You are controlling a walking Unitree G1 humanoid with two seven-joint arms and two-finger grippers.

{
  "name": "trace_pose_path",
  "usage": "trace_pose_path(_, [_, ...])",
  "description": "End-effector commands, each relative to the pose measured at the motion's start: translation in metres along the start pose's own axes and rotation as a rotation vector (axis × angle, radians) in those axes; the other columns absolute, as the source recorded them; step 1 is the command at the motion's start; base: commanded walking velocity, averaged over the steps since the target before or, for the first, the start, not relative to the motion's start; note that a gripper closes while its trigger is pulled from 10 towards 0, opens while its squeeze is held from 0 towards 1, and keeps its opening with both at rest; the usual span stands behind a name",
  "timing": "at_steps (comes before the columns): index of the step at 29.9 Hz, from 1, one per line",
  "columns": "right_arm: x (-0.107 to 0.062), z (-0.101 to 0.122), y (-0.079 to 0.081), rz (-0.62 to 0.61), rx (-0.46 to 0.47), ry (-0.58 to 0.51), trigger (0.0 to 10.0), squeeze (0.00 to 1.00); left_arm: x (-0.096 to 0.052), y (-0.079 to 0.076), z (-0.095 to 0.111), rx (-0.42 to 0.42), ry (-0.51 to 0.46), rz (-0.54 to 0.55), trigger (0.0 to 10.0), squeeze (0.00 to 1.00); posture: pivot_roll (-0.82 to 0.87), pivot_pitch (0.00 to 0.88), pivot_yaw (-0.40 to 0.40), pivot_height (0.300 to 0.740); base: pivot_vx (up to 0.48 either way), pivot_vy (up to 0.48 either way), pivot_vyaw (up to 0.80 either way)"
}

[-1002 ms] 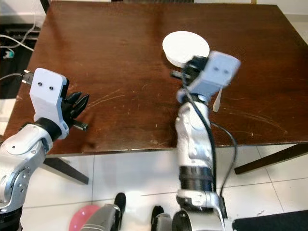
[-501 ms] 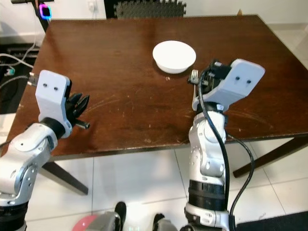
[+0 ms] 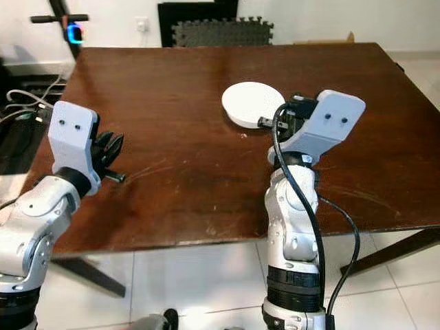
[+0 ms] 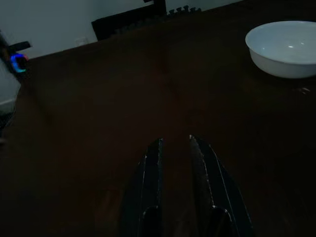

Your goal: Setting the table

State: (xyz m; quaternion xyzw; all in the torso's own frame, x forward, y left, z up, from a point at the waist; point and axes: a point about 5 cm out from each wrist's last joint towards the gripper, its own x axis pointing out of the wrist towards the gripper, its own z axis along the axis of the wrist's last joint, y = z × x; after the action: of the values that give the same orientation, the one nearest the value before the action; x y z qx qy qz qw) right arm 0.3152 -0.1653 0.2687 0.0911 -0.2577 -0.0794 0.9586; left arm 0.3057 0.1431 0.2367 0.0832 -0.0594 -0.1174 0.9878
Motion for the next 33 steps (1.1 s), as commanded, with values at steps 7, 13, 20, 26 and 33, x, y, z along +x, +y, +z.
trace_pose_path(7, [-0.004,-0.001,-0.003,-0.018,-0.009,0.018,10.0,0.0,0.0,0.0,-0.005,0.004,0.01,-0.009,10.0,0.0,0.08,0.166,0.093,0.74,0.48,0.0,0.0])
trace_pose_path(13, [-0.004,-0.002,-0.003,-0.02,-0.011,0.025,10.0,0.0,0.0,0.0,-0.005,0.005,0.01,-0.008,10.0,0.0,0.08,0.167,0.093,0.74,0.465,0.0,0.0])
trace_pose_path(20, [-0.005,-0.003,-0.005,-0.022,-0.018,0.036,10.0,0.0,-0.001,-0.006,-0.003,-0.011,-0.001,-0.046,10.0,0.0,0.08,0.167,0.093,0.74,0.146,0.0,0.0])
trace_pose_path(26, [-0.003,-0.004,-0.008,-0.015,-0.045,0.049,10.0,0.0,-0.003,-0.008,-0.004,-0.009,0.007,-0.079,10.0,0.0,0.08,0.169,0.091,0.74,0.0,0.0,0.0])
trace_pose_path(33, [0.005,-0.005,-0.005,0.076,-0.124,0.084,10.0,0.0,-0.004,-0.007,-0.005,-0.005,0.012,-0.073,10.0,0.0,0.08,0.174,0.084,0.74,0.0,0.0,0.0])
